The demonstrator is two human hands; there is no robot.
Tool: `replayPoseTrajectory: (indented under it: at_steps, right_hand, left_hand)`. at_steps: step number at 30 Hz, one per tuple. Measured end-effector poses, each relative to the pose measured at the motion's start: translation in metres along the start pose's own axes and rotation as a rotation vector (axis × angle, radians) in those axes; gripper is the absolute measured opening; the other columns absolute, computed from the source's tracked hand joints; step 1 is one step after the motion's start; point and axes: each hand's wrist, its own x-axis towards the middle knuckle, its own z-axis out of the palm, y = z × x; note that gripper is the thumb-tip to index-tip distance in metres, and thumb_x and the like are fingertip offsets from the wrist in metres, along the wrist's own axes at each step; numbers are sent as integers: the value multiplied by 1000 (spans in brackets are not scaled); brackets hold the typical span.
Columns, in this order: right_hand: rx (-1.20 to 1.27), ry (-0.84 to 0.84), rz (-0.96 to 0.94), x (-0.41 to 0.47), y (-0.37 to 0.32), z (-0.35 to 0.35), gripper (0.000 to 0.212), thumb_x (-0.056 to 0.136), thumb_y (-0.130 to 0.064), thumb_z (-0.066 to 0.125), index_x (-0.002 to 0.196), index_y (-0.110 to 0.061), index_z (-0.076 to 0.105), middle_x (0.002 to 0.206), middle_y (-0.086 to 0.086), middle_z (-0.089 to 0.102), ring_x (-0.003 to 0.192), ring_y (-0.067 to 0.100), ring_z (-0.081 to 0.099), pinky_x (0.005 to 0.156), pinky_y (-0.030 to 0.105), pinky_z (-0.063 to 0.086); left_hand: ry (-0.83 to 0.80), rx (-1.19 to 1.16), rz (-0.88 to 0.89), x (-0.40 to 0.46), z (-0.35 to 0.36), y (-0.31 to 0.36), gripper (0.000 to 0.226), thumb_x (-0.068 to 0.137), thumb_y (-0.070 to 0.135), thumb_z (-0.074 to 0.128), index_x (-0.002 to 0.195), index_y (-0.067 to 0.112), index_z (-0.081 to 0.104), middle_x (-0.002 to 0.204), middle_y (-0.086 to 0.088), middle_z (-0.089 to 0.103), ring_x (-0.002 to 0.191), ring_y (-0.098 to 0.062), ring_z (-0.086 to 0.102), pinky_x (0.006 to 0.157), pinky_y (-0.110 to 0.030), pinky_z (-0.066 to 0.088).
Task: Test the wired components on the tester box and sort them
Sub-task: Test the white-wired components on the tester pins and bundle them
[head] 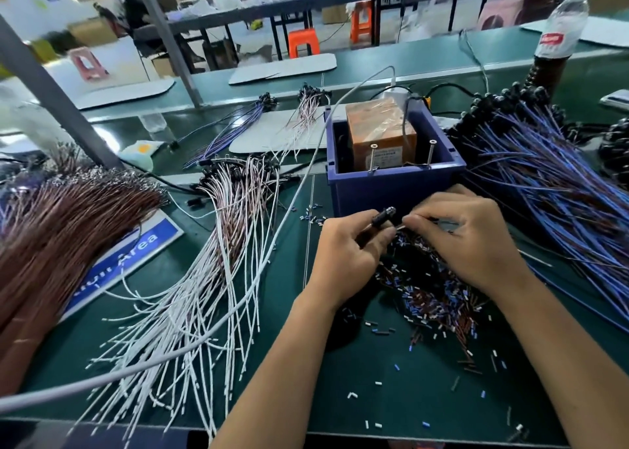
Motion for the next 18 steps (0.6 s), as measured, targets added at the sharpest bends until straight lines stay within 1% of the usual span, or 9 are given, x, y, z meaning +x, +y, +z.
replayPoseTrajectory:
  at_steps: [2, 4, 7, 10, 12, 14, 15, 17, 18]
  right_hand:
    - [8, 47, 20, 0, 0, 2, 22, 94, -33, 71, 87, -15, 82, 86, -10, 74, 85, 11, 65, 83, 35, 49]
    - [36, 180, 85, 0, 2, -3, 15, 94, -25, 73, 90, -12, 81, 88, -6, 74, 88, 16, 68, 85, 43, 53]
    - [52, 283, 96, -1, 3, -15, 12, 93, -21, 75, 92, -10, 79, 92, -3, 74, 92, 17, 68, 88, 44, 54]
    - [-89, 226, -90, -3, -8, -8, 21, 93, -24, 81, 81, -7, 76, 82, 2, 69, 79, 21, 63, 74, 33, 50]
    - [-14, 184, -114, -6, -16, 4, 38, 99, -29, 72, 67, -10, 70, 68, 0, 64, 64, 20, 60, 60, 33, 45]
    - [149, 118, 45, -7, -21, 13, 47, 105, -39, 61, 63, -17, 68, 59, -3, 61, 53, 15, 57, 52, 33, 43]
    - [237, 72, 179, -8, -22, 17, 49, 106, -46, 57, 67, -20, 71, 58, 0, 62, 48, 13, 56, 48, 29, 42]
    - [465, 35, 472, -7, -20, 22, 48, 103, -55, 50, 85, -18, 75, 61, 6, 66, 42, 13, 49, 39, 21, 35]
    - [586, 75, 589, -6, -16, 23, 47, 103, -56, 49, 95, -16, 74, 62, 6, 65, 41, 13, 46, 36, 19, 30]
  left_hand:
    - [-6, -23, -25, 1, 0, -1, 12, 94, 12, 71, 82, 11, 68, 63, 3, 59, 57, -10, 53, 57, -26, 43]
    - [6, -28, -54, 1, -2, -3, 14, 94, 12, 71, 81, 12, 67, 62, 4, 60, 57, -8, 53, 58, -26, 44]
    - [63, -31, -60, 2, -2, -3, 16, 94, 14, 70, 79, 16, 66, 61, 4, 62, 57, -17, 58, 58, -32, 49]
    - [104, -59, -69, 3, 0, -2, 15, 95, 14, 67, 80, 16, 66, 63, 4, 65, 60, -16, 62, 61, -31, 52]
    - [111, -113, -78, 2, -1, -1, 15, 96, 12, 66, 82, 16, 65, 64, 5, 67, 61, -11, 64, 65, -25, 51]
    - [106, -166, -84, 1, -3, 1, 13, 97, 11, 65, 85, 15, 66, 65, 4, 69, 63, -10, 66, 68, -26, 53]
    - [102, -187, -82, 1, -4, 2, 12, 97, 10, 65, 85, 14, 67, 65, 3, 68, 63, -12, 66, 68, -30, 54]
    - [87, -214, -82, 1, -4, 4, 13, 96, 9, 65, 84, 13, 68, 64, 3, 67, 60, -16, 63, 65, -34, 52]
    - [72, -218, -87, 0, -4, 5, 13, 95, 9, 66, 82, 13, 68, 62, 3, 65, 58, -20, 60, 62, -35, 50]
